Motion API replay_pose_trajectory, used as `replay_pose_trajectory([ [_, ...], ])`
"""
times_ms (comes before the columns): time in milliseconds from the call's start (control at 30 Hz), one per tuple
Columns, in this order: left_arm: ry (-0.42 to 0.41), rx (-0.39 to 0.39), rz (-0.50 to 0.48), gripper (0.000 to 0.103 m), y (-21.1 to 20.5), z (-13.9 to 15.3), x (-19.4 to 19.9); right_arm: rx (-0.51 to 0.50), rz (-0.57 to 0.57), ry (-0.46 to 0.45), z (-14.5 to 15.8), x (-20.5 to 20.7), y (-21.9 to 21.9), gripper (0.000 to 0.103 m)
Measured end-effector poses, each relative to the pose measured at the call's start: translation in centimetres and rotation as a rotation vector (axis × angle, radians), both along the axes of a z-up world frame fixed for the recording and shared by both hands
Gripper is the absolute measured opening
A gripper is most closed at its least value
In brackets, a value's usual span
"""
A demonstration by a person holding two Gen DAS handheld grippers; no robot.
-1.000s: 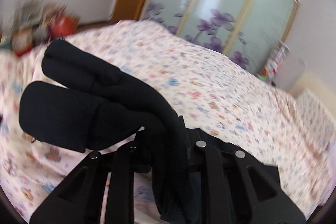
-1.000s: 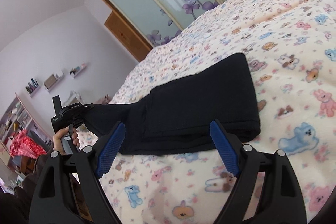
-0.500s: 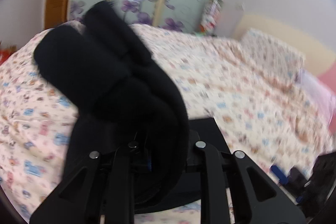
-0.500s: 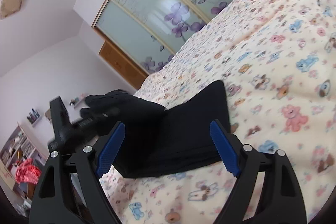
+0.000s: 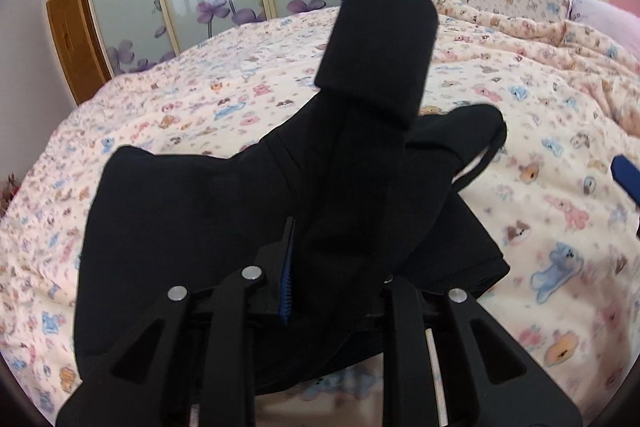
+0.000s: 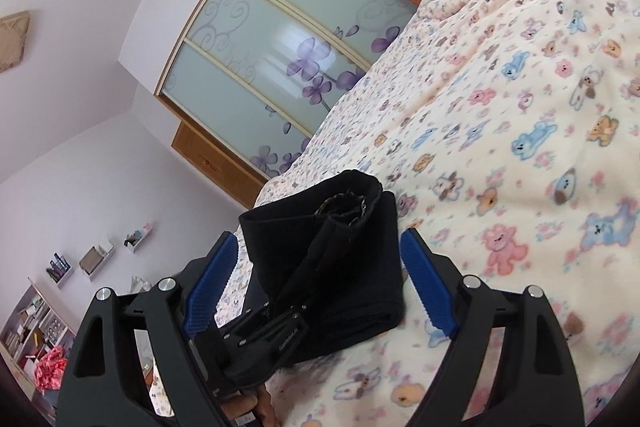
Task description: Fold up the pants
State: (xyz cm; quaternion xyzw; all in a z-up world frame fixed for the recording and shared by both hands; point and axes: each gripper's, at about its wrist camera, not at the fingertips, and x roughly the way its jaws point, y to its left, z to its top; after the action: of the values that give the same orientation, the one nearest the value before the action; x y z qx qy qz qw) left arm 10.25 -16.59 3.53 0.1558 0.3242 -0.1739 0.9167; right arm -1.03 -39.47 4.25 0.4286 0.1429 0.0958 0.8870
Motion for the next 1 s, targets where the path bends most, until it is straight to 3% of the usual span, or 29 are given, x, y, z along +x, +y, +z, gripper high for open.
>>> replay_pose_trajectory([
  [300, -0.081, 0.197, -0.052, 0.025, -2.3, -1.6, -1.4, -0.032, -0.031, 0.011, 0.0, 0.0, 0.0, 0.085],
  [367, -0.094, 0.228, -0.077, 0.039, -2.8, -1.9, -2.0, -0.034, -0.035, 0.018, -0.1, 0.1, -0.1, 0.085],
  [533, -0.159, 0.299, -0.130, 0.060, -3.7, -2.2, -4.0, -0.041, -0.055, 0.030, -0.3, 0.3, -0.4, 0.085],
  [567, -0.164, 0.297, -0.132, 0.071, -3.6, -2.1, -4.1, -0.048, -0.061, 0.030, -0.3, 0.3, -0.5, 0.085],
  [600, -0.167, 0.278, -0.142, 0.080, -3.3, -1.7, -4.6, -0.057, -0.066, 0.030, -0.3, 0.2, -0.5, 0.085],
  [767, -0.167, 0.150, -0.120, 0.094, -0.2, 0.9, -6.2, -0.133, -0.070, -0.017, 0.9, 0.4, -0.2, 0.084],
  [833, -0.163, 0.062, -0.062, 0.099, 2.4, 2.2, -6.2, -0.166, -0.025, -0.055, 1.9, 1.0, 0.5, 0.081],
  [1000, -0.168, -0.220, 0.162, 0.101, 10.2, 4.4, -4.6, -0.390, 0.132, -0.100, 4.3, 2.9, 5.9, 0.078],
])
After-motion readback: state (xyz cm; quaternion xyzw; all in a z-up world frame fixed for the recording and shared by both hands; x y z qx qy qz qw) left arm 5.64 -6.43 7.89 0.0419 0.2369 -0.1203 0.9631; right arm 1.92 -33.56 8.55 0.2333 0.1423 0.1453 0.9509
